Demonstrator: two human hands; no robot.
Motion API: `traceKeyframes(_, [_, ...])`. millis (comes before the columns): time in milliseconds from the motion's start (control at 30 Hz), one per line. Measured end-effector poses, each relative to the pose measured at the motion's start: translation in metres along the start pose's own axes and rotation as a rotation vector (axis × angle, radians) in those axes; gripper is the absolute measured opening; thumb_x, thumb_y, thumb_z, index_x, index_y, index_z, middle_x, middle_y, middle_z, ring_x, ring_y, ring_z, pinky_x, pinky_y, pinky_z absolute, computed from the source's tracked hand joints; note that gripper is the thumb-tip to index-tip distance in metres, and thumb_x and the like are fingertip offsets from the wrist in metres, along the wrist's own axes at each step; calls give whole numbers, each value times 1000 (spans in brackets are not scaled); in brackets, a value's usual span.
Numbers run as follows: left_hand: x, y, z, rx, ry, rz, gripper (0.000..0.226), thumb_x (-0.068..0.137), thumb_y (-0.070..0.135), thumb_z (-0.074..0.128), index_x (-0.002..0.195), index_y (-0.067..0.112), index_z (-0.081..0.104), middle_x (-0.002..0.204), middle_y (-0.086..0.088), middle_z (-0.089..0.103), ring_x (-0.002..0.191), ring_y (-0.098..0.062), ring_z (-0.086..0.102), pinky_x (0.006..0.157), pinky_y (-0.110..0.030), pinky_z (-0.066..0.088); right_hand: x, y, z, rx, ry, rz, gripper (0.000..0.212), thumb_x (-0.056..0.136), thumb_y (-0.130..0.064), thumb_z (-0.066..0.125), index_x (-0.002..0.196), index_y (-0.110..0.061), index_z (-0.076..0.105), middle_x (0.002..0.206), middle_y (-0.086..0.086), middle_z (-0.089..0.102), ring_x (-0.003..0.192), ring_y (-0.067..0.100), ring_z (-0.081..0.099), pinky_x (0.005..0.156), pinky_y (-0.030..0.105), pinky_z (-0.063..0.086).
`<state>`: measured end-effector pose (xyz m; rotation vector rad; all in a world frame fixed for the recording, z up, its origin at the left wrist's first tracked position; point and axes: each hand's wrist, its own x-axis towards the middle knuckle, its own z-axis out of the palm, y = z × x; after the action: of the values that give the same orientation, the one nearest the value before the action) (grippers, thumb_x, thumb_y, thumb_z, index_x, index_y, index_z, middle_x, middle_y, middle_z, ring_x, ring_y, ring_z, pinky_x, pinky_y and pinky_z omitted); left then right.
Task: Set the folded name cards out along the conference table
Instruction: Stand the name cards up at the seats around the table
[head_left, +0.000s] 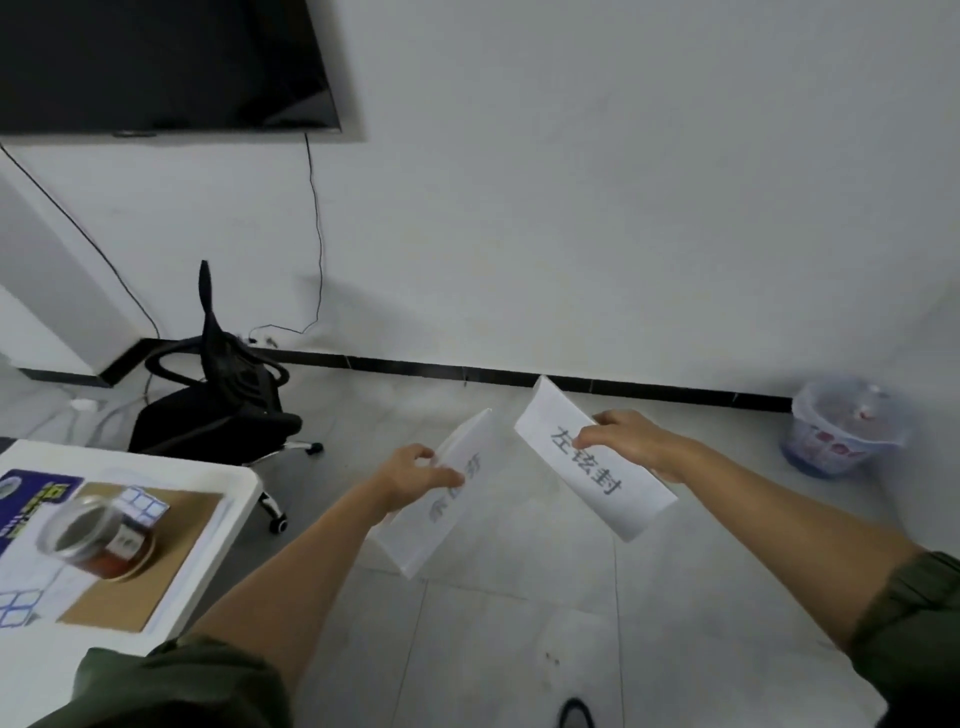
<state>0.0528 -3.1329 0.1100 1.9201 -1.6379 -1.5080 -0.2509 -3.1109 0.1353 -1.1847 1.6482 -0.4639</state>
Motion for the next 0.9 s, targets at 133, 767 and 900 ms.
traceKeyframes(133, [50,12,-42,-80,71,-59,70,74,36,79,132,14,45,120,-15,60,99,-32,65,92,-50,52,87,-61,-18,-56,-65,-40,27,83,-28,71,104,-12,66,93,6,73,76,22,72,66,29,53])
traceKeyframes(767, [205,-60,-325,-370,422,-331,61,68,38,82,119,15,56,104,-7,67,89,-23,68,82,-40,57,408,-359,161,-338,-531,-240,58,57,-49,76,108,-22,64,110,-3,68,108,18,62,104,44,46])
traceKeyframes(900, [210,-84,-365,-429,502,-416,53,71,39,79,114,21,56,106,-7,67,91,-23,68,86,-42,55,453,-409,216,-411,-636,-286,37,69,-43,77,98,-22,67,103,4,72,98,23,68,99,47,51])
